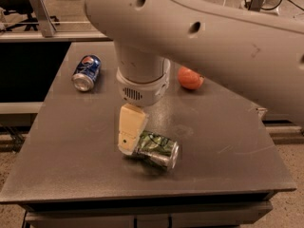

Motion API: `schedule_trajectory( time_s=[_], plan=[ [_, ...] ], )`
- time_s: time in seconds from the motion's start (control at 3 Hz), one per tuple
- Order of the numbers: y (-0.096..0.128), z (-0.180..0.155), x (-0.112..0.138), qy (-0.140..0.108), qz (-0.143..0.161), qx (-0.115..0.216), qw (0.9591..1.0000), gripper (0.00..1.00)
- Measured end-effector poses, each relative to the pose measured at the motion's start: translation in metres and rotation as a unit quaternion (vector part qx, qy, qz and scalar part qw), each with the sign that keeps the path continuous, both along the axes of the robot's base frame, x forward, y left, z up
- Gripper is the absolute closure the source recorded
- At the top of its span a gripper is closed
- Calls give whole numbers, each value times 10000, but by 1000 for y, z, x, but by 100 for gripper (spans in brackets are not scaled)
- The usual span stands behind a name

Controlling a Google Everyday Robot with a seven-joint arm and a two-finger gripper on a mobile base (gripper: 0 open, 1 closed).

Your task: Place green can upright

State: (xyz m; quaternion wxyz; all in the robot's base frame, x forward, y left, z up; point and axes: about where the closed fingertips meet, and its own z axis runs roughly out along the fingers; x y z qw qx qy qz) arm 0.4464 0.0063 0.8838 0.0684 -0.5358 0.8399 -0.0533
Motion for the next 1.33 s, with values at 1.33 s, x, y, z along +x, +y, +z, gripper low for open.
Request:
schedule_trajectory(
  time_s=[1.33],
  plan=[
    [17,-43,-21,7,-107,327,9994,0]
  ],
)
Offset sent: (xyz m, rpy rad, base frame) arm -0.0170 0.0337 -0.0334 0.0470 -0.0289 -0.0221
